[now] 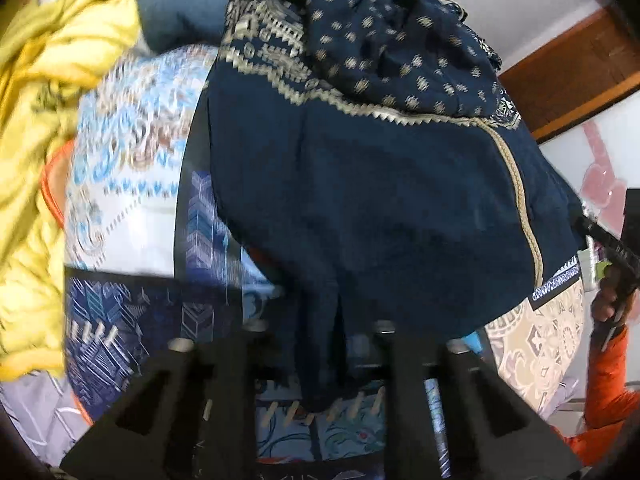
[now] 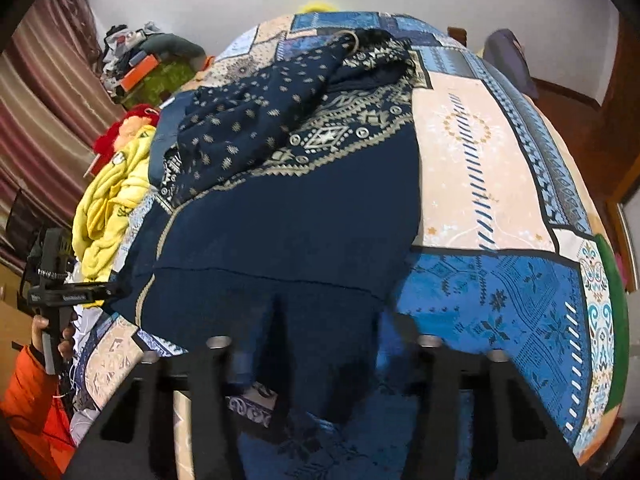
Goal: Fold large clothes
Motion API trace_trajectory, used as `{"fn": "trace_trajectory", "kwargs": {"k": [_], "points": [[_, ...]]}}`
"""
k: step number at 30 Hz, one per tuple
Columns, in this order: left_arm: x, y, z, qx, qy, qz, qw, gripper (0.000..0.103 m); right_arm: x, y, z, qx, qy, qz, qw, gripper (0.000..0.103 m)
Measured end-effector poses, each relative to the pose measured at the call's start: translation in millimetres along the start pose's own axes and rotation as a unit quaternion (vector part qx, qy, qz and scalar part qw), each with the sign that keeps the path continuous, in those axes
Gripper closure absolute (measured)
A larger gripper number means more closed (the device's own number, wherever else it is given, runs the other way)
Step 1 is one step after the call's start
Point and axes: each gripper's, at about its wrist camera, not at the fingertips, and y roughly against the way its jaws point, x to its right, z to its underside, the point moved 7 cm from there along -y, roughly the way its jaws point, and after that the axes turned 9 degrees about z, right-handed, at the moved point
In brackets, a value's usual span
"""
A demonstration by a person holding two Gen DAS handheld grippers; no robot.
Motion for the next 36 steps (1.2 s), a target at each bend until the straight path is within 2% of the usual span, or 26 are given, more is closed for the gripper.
{"fn": "trace_trajectory", "kwargs": {"k": [1,3,6,11,15,19,22,25,29,33,36], "points": [[5.6,3.3,-4.4,0.006,-0.010,-0.009,0.9999,0.088,-1.4,0.4,-3.2,0.001,-0.004,-0.010,1.000,0.088],[16.2,12.6,-15.1,0.020,-0.029,-0.018,0.9992,0.089,-4.0,1.9,-11.9,0.005,-0.003,-0.017,1.000,0.091],[36.7,37.1,-37.5,0.061,-0.053,-0.018,0.9965,0.090,-9.9,7.5,-28.8,0.024,0.013,-0.014,1.000,0.091],[54.9,92.9,-92.8,0.140,-0.068,0.009,0.9878,0.090,-21.6,25.9,-72.2,0.066,0.043,-0.017,0.997,0.092],[55.9,128.8,-150.4,0.191,-0.077,0.012,0.9785,0.091,-20.8,36.2,-120.7,0.101,0.042,-0.015,0.994,0.092],[53.6,143.6,-206.2,0.228,-0.072,0.015,0.9708,0.091,-12.9,32.9,-178.7,0.128,0.028,-0.005,0.991,0.092],[46.2,134.8,-257.8,0.243,-0.070,-0.007,0.9676,0.091,-6.6,15.0,-225.3,0.131,0.007,-0.007,0.991,0.092],[33.3,112.7,-297.7,0.240,-0.056,-0.016,0.9689,0.091,0.0,-15.9,-269.8,0.125,-0.005,0.004,0.992,0.092],[3.5,67.7,-345.2,0.224,-0.032,-0.042,0.9731,0.091,9.8,-74.1,-315.4,0.095,-0.027,0.007,0.995,0.092],[-34.5,21.2,-373.1,0.201,0.000,-0.062,0.9776,0.091,17.9,-131.1,-341.5,0.072,-0.035,0.017,0.997,0.092],[-66.2,-12.2,-380.6,0.175,0.026,-0.074,0.9815,0.091,27.5,-169.3,-349.4,0.053,-0.044,0.028,0.997,0.091]]}}
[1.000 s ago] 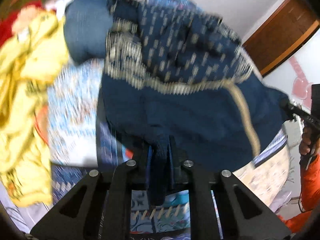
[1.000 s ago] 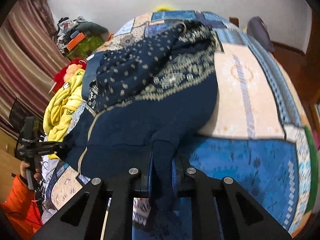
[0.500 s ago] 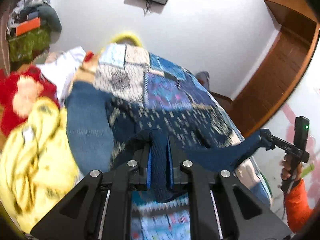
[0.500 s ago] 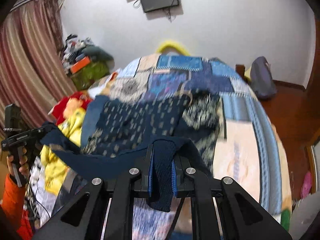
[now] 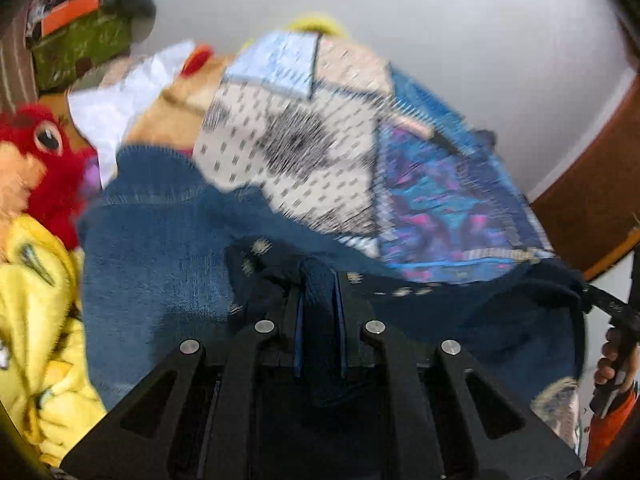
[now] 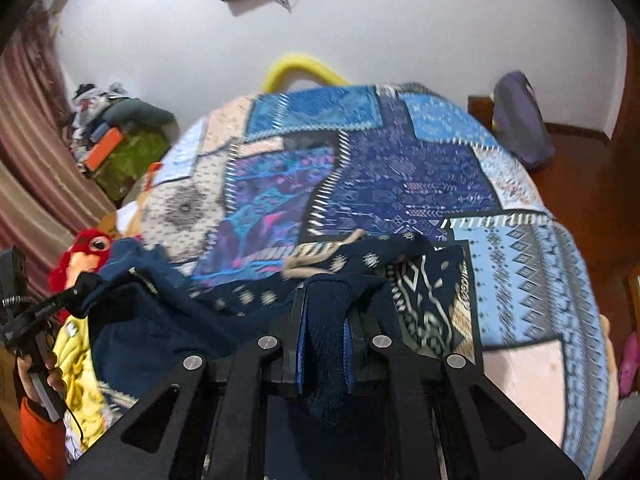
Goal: Fold large clothes
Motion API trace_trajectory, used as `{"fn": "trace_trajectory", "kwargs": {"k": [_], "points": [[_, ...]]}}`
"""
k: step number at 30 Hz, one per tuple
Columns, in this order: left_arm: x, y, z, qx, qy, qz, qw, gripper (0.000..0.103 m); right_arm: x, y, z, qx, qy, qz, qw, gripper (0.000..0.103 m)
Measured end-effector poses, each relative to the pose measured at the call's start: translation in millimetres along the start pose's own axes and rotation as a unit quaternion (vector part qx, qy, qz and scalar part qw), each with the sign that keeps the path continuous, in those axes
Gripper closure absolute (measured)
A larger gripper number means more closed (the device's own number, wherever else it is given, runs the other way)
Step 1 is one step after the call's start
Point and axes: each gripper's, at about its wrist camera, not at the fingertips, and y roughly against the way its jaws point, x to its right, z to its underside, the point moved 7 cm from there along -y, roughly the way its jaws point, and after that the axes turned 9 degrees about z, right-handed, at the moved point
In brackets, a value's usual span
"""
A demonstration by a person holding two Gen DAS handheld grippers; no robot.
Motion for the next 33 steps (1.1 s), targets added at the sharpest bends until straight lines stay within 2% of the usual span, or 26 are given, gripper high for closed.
{"fn": "trace_trajectory", "kwargs": {"k": [2,4,6,8,11,12,13,16,19,22,24,25,28,33], "points": [[-10.5,-13.1,3.9,-0.008,0.017,0.006,0.9998,0.090,6.9,-17.0,-0.4,-0.008,-0.002,0.005,1.000,0.091],[-16.2,-16.9,5.6,-0.005,0.027,0.013,0.9995,0.088,13.2,-22.1,-0.4,-0.015,-0.012,-0.011,1.000,0.091],[-16.3,-13.3,4.0,-0.005,0.032,0.017,0.9993,0.086,17.7,-19.9,-2.0,-0.024,-0.020,-0.031,0.999,0.091],[-13.1,-8.1,-0.7,-0.010,0.027,0.014,0.9995,0.086,23.3,-10.0,-7.3,-0.019,-0.017,-0.029,0.999,0.091],[-3.6,2.4,-7.5,-0.019,0.003,-0.003,0.9998,0.085,47.2,20.9,-26.5,0.040,-0.010,0.074,0.996,0.091],[0.4,8.3,-9.6,-0.022,-0.005,-0.006,0.9997,0.084,53.5,31.9,-32.0,0.053,-0.006,0.093,0.994,0.091],[4.9,14.7,-12.1,-0.023,-0.013,-0.008,0.9996,0.083,57.2,42.6,-35.7,0.057,-0.003,0.093,0.994,0.091],[19.5,38.5,-18.8,-0.015,-0.038,-0.009,0.9991,0.076,53.5,68.4,-35.0,0.056,0.012,0.056,0.997,0.091],[29.9,56.4,-21.6,-0.005,-0.049,-0.008,0.9988,0.066,36.0,87.3,-23.2,0.065,0.054,0.048,0.995,0.091],[36.1,79.7,-27.7,0.039,-0.062,-0.031,0.9968,0.037,9.8,96.6,-2.3,0.072,0.092,0.039,0.992,0.091],[37.8,92.6,-31.5,0.065,-0.068,-0.044,0.9946,0.034,-7.6,93.8,11.9,0.063,0.110,0.024,0.992,0.091],[38.1,94.3,-31.2,0.065,-0.068,-0.042,0.9947,0.034,-17.2,91.1,19.9,0.058,0.118,0.014,0.991,0.091],[39.1,86.6,-19.6,0.038,-0.068,-0.031,0.9965,0.034,-44.5,77.5,39.8,0.039,0.136,-0.013,0.990,0.091],[60.8,49.7,23.3,-0.022,-0.112,-0.010,0.9934,0.034,-95.2,51.0,68.2,0.015,0.165,-0.055,0.985,0.091]]}}
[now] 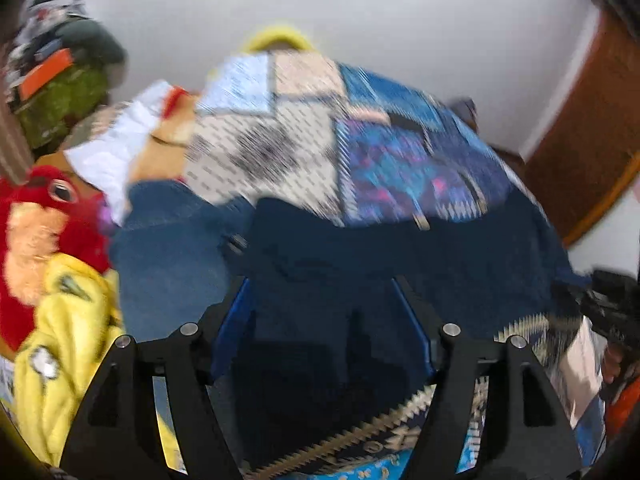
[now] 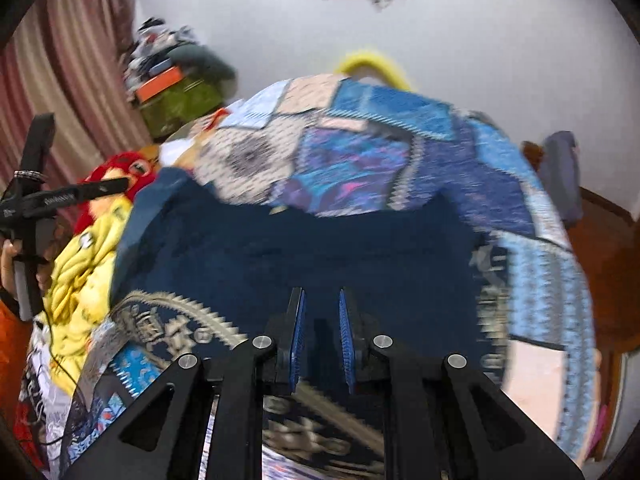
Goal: Fold large clothes
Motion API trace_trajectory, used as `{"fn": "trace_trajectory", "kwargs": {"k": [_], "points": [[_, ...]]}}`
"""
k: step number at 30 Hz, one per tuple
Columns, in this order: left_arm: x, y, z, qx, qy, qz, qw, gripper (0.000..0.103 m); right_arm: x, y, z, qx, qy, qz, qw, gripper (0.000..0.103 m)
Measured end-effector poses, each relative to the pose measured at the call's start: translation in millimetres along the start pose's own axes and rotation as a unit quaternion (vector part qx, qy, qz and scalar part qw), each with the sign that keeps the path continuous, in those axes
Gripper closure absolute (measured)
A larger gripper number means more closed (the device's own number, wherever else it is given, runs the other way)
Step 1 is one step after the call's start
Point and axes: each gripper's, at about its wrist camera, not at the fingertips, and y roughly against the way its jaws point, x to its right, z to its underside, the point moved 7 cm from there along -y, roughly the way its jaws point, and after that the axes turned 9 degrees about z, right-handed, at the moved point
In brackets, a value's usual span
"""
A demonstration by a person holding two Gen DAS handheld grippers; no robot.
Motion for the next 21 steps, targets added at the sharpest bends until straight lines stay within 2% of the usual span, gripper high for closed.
{"fn": "trace_trajectory", "kwargs": {"k": [4,8,10,11,13,15,17,19,21], "points": [[31.8,-39.9,32.7,-0.054,-0.034,0.031,0.9975,0.034,-28.6,-30.2,10.5,-0.025,0.026,-0.011,0.999,0.091],[39.2,-68.1,54.6,-0.074,-0.083,-0.016,0.9936,0.033,-30.8,-65.1,33.5,-0.064,0.078,0.044,0.994,0.091],[37.9,-70.4,58.1,-0.069,-0.096,-0.025,0.9927,0.031,-25.6,-64.1,37.4,-0.046,0.089,0.055,0.993,0.091],[35.9,-68.0,59.3,-0.063,-0.099,-0.029,0.9926,0.030,-21.7,-61.7,39.1,-0.042,0.093,0.066,0.993,0.088],[28.4,-64.0,61.8,-0.062,-0.099,-0.045,0.9921,0.027,-16.0,-56.8,40.4,-0.034,0.102,0.093,0.990,0.073],[16.9,-59.4,67.4,-0.062,-0.090,-0.051,0.9926,0.027,-6.6,-50.5,40.9,-0.021,0.111,0.131,0.985,0.036],[4.2,-49.9,72.3,-0.056,-0.075,-0.051,0.9943,0.027,7.9,-45.0,42.7,-0.016,0.107,0.157,0.982,0.016],[-3.0,-37.7,75.9,-0.045,-0.076,-0.062,0.9941,0.027,24.9,-39.3,49.1,-0.026,0.076,0.138,0.987,0.015],[-9.9,-30.2,80.3,-0.044,-0.088,-0.094,0.9907,0.027,42.1,-30.4,55.9,-0.031,0.040,0.124,0.991,0.015]]}}
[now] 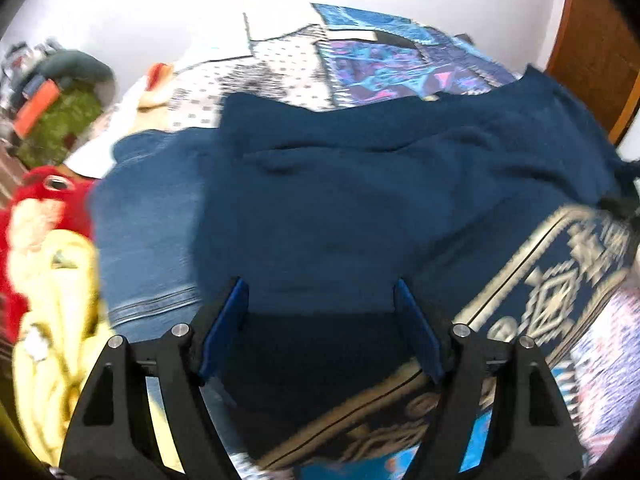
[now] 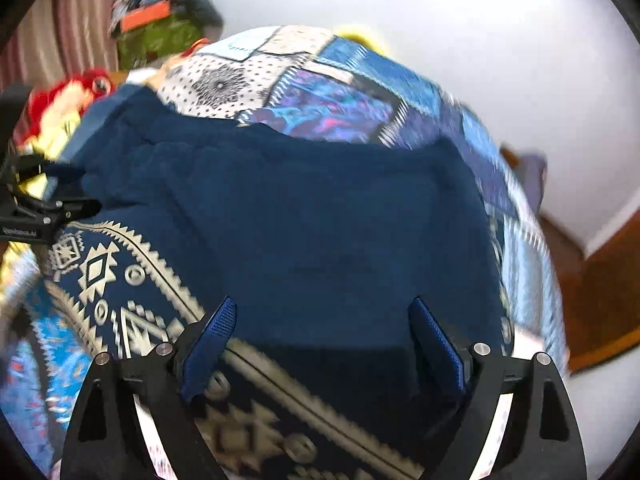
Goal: Fold large clothes
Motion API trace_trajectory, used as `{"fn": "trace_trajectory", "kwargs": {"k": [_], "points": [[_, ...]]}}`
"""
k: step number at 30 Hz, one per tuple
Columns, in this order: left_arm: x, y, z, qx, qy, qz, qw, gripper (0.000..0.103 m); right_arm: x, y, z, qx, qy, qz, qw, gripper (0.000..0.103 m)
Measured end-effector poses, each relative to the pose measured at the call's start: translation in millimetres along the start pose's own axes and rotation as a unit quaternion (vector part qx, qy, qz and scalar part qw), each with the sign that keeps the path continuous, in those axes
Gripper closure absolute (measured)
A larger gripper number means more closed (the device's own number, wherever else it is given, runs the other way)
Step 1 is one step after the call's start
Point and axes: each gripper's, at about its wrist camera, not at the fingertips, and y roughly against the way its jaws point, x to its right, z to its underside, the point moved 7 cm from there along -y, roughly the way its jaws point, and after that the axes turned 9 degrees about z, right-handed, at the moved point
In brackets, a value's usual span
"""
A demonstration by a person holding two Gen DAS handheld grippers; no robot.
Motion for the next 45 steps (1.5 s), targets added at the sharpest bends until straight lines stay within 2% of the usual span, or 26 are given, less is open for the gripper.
{"fn": "trace_trajectory", "kwargs": {"k": [1,4,7,9,12,15,18,22,24,26,28,34,38,39,40,43,45], "points": [[-6.0,2.5,6.4,-0.003,-0.005,-0.019,0.9998,0.027,10.9,3.5,6.3,-0.002,-0.011,0.005,1.000,0.015],[-20.5,7.1,22.0,-0.004,0.015,-0.012,0.9998,0.027,29.9,12.4,23.9,-0.007,-0.014,0.008,1.000,0.015],[-39.5,15.8,38.0,0.002,0.040,-0.030,0.9987,0.027,49.6,16.2,49.1,-0.027,-0.009,0.053,0.998,0.013],[-52.1,22.2,50.7,0.003,0.057,-0.044,0.9974,0.027,61.7,17.3,65.5,-0.041,-0.025,0.048,0.998,0.013],[-67.0,29.9,67.2,-0.016,0.093,-0.047,0.9945,0.027,80.0,21.7,85.5,-0.072,-0.088,0.013,0.993,0.013],[-81.2,47.0,79.5,-0.014,0.148,-0.035,0.9883,0.028,96.2,31.6,91.8,-0.088,-0.144,-0.007,0.986,0.013],[-87.3,66.1,84.1,0.006,0.202,-0.006,0.9794,0.028,103.6,49.7,80.7,-0.070,-0.182,-0.025,0.981,0.013],[-74.9,84.7,86.2,0.036,0.242,0.050,0.9683,0.027,99.2,75.6,54.5,-0.032,-0.204,-0.046,0.977,0.013],[-60.7,83.7,88.5,0.037,0.259,0.090,0.9609,0.027,90.4,86.3,39.6,-0.012,-0.200,-0.053,0.978,0.013],[-45.3,76.0,90.6,0.033,0.277,0.136,0.9506,0.027,74.1,91.9,24.7,0.005,-0.188,-0.061,0.980,0.013],[-26.9,61.0,92.3,0.020,0.299,0.192,0.9345,0.027,55.9,92.0,14.6,0.016,-0.170,-0.063,0.983,0.012],[6.5,21.5,96.8,-0.002,0.341,0.279,0.8976,0.028,-5.5,52.6,9.8,-0.001,-0.092,-0.054,0.994,0.012],[14.7,9.7,86.9,0.030,0.370,0.357,0.8572,0.028,-27.9,12.8,20.4,-0.041,-0.072,-0.051,0.995,0.012],[14.1,7.0,83.5,0.036,0.373,0.366,0.8517,0.027,-28.9,7.1,22.3,-0.044,-0.077,-0.056,0.995,0.010],[11.2,3.4,80.5,0.041,0.375,0.365,0.8509,0.028,-28.8,3.1,23.2,-0.042,-0.085,-0.062,0.994,0.008],[3.2,-6.4,71.9,0.053,0.374,0.350,0.8573,0.028,-26.0,-1.4,22.7,-0.040,-0.099,-0.082,0.991,0.003],[-2.1,-9.9,62.0,0.067,0.357,0.322,0.8741,0.028,-25.7,-2.5,22.3,-0.041,-0.096,-0.087,0.991,0.002]]}}
